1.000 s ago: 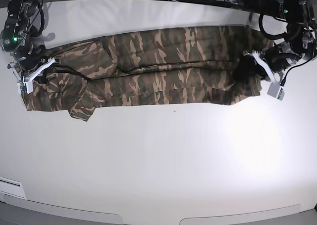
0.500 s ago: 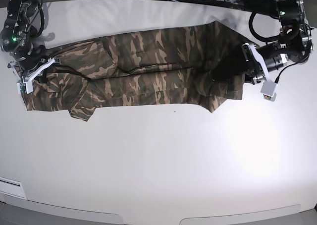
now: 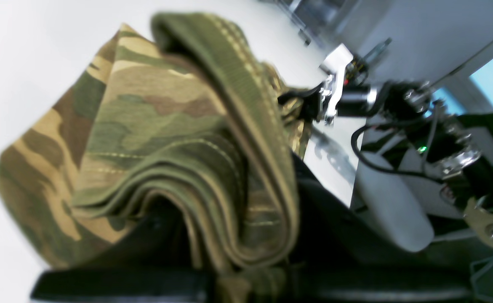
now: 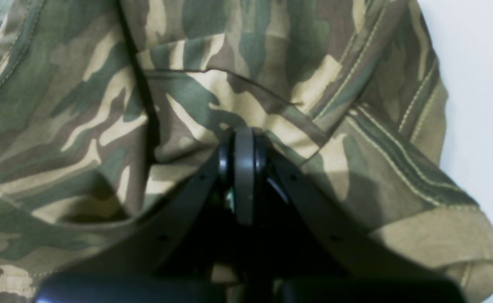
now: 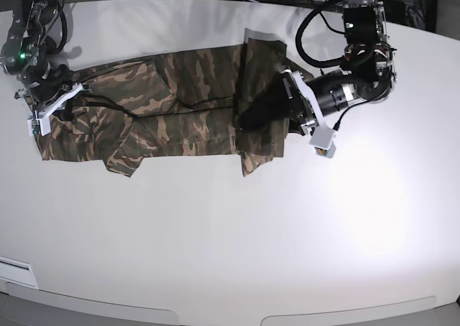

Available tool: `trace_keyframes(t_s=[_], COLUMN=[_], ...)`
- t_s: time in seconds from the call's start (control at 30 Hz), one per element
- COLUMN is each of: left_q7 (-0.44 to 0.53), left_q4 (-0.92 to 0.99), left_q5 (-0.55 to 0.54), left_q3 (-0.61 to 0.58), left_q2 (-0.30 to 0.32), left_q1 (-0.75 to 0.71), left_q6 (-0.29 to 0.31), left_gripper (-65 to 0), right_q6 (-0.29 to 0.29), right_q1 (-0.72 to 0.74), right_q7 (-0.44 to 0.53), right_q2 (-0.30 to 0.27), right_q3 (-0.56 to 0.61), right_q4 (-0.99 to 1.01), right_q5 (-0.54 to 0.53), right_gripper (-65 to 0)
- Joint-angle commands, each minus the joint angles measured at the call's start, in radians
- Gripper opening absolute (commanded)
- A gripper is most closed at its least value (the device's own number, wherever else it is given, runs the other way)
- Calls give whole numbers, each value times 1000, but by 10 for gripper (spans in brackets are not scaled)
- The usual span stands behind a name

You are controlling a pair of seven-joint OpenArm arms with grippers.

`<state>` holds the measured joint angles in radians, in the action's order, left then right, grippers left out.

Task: Fold the T-shirt properly
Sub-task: 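Lift the strip end with the left gripper and fold it toward the right gripper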

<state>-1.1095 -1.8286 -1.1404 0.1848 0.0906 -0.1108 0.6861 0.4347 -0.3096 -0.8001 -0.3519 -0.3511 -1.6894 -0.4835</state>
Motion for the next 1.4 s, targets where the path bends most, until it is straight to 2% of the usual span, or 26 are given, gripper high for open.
trace_keyframes(t_s=[0.0,0.23,0.4,0.43,0.47,0.57,0.63,0.7,0.87,0.97,1.1,1.13,1.17,1.23,1.3,1.37], left_q7=[41,49,131,151,166,171,168,167,168,168,169,171,171,171,185,201], left_q4=[-14,-14,-14,-14,-14,-14,-14,-14,-14,-14,-14,-15,-15,-16,-16,-16], left_q5=[-17,-14,52,60,60,59,60,59,54,1,6,11,22,71,140,223], left_q3=[-10,-40,-41,-41,-40,-41,-43,-43,-43,-51,-50,-44,-36,-1,53,100], left_q2=[-8,-66,-90,-94,-98,-105,-105,-105,-105,-111,-110,-110,-110,-109,-109,-106], left_q1=[11,11,12,11,11,11,11,11,11,12,12,14,15,17,18,20], left_q6=[12,12,12,12,12,12,-2,-18,-18,-17,-17,-17,-17,-18,-38,-135], left_gripper=[-650,-650,-650,-622,-554,-351,-311,-312,-312,-312,-319,-354,-426,-650,-650,-650], right_q6=[19,19,19,20,22,56,63,63,61,55,55,55,55,55,55,55], right_q1=[-10,-9,-9,-9,-9,-9,-9,-9,-9,-9,-9,-9,-9,-9,-9,-9], right_q7=[-76,-76,-89,-95,-102,-121,-125,-125,-125,-125,-125,-125,-125,-124,-125,-129], right_q2=[-2,-2,-3,-3,-3,-3,-3,-3,-3,-3,-3,-3,-3,-3,-3,-3], right_q3=[5,5,5,5,5,5,5,5,5,5,5,5,5,5,5,5], right_q4=[1,1,1,1,1,1,1,1,1,1,1,1,1,1,1,1], right_q5=[1,0,0,-2,-16,-45,-44,-44,-44,-45,-44,-44,-44,-44,-44,-44], right_gripper=[-650,-650,-650,-650,-650,-514,-460,-453,-453,-453,-453,-453,-453,-453,-453,-453])
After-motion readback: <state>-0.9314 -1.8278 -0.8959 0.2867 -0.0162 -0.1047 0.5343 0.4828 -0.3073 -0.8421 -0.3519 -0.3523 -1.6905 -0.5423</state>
